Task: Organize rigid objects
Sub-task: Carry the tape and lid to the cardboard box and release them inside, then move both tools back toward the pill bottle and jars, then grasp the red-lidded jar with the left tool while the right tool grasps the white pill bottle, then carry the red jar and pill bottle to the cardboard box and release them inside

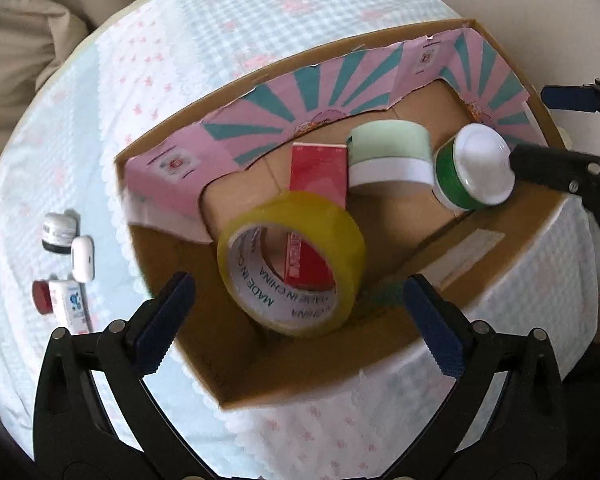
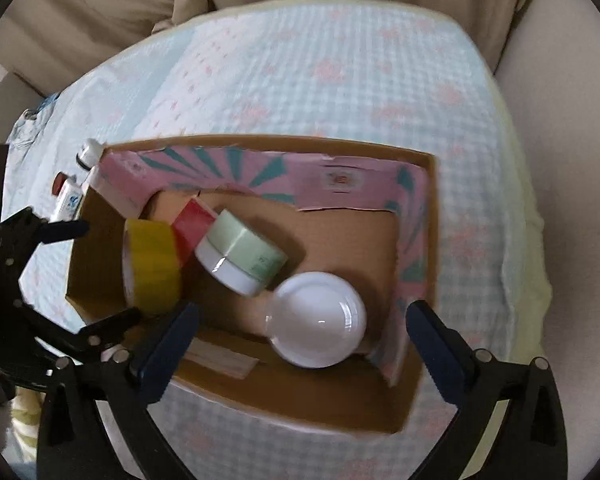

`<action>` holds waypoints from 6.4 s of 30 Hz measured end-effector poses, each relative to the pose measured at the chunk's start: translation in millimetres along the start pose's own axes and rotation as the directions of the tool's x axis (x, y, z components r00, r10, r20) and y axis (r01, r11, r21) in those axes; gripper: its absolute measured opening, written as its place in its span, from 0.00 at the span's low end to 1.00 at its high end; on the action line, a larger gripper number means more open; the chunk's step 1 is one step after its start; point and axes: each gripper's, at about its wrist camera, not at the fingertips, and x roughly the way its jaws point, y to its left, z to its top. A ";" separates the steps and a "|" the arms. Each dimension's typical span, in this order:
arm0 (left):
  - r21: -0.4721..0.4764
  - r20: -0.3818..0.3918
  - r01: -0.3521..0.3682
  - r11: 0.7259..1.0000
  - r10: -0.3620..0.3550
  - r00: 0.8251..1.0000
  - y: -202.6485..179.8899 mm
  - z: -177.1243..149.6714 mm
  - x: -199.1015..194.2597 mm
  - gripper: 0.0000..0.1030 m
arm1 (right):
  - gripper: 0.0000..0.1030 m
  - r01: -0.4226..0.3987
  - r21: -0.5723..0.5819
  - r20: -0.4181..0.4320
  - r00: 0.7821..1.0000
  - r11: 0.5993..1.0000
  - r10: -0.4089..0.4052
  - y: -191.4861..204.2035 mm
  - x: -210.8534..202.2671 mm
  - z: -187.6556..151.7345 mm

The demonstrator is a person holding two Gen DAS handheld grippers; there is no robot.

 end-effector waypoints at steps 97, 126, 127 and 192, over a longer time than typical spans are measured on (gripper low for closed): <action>-0.037 0.090 0.077 0.996 -0.073 0.993 418.7 -129.8 77.9 0.94 | 0.92 -0.145 0.419 -0.125 0.969 0.896 0.215 404.6 171.5 96.7; 0.022 0.205 0.064 0.998 -0.068 0.976 405.6 -118.3 84.1 0.49 | 0.45 -0.196 0.589 -0.086 0.949 0.784 0.302 397.5 198.9 93.0; 0.022 0.208 0.063 0.998 -0.066 0.976 406.0 -119.1 82.7 0.49 | 0.45 -0.200 0.591 -0.081 0.949 0.782 0.304 397.0 198.1 92.7; -0.142 0.307 0.198 0.970 -0.147 0.940 65.6 -27.9 -132.8 0.49 | 0.45 -0.275 0.516 0.173 0.961 0.811 0.215 22.1 -120.8 -0.6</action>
